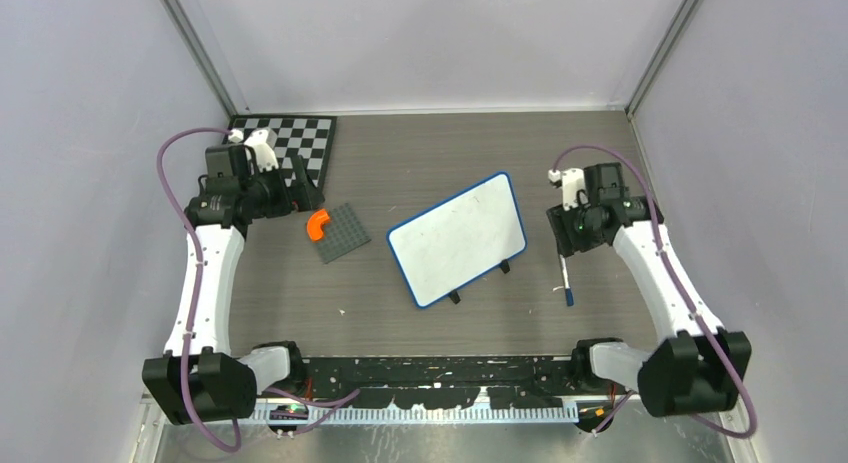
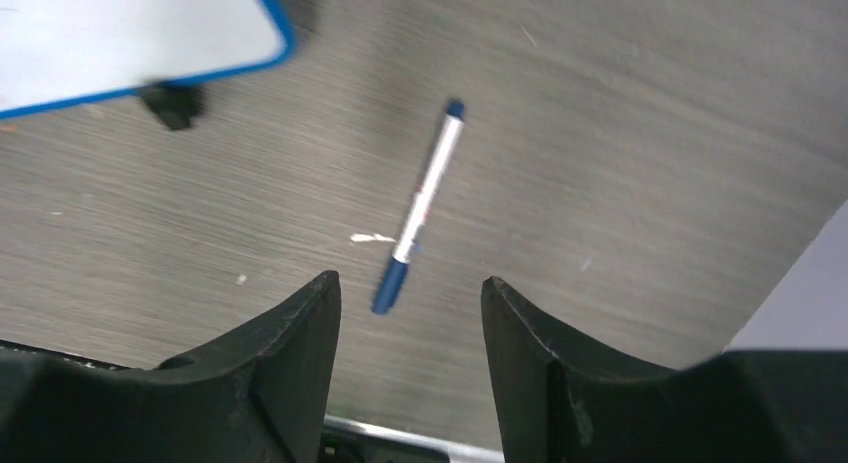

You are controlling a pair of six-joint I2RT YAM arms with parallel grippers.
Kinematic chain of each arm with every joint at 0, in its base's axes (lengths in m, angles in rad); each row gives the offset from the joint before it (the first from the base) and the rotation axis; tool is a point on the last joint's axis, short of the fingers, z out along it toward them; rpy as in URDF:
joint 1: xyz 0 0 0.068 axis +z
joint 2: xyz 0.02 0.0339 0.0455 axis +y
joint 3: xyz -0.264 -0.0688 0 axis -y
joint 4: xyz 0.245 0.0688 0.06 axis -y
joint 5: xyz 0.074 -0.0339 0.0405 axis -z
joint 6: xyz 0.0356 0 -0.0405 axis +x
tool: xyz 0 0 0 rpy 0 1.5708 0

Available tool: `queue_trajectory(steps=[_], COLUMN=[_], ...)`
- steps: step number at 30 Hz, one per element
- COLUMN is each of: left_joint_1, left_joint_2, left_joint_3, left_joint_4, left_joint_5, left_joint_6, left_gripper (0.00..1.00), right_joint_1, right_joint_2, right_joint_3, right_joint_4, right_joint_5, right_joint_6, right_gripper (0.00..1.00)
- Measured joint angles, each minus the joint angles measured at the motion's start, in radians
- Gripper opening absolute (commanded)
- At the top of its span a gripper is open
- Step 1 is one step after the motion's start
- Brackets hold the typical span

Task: Write a sentence on the whiteboard
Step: Pick up the whiteboard marker from the center of the board.

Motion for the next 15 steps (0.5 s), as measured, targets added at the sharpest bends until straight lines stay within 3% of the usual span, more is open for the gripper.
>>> queue_trajectory(steps=[4, 15], left_joint_1=[0.0, 0.0], left_joint_2=[0.008, 0.027], left_joint_3=[0.0, 0.0], left_joint_4=[0.011, 0.045], left_joint_5=[0.002, 0.004], left_joint_6=[-0.003, -0.009], left_gripper=[1.0, 1.0], right_joint_1=[-0.117, -0.12], right_joint_2=[0.127, 0.476], right_joint_3=[0.019, 0.098], right_joint_4=[-0.061, -0.073], right_joint_5=[0.01, 0.007], right_joint_6=[-0.008, 0.086], right_gripper=[0.49, 0.46])
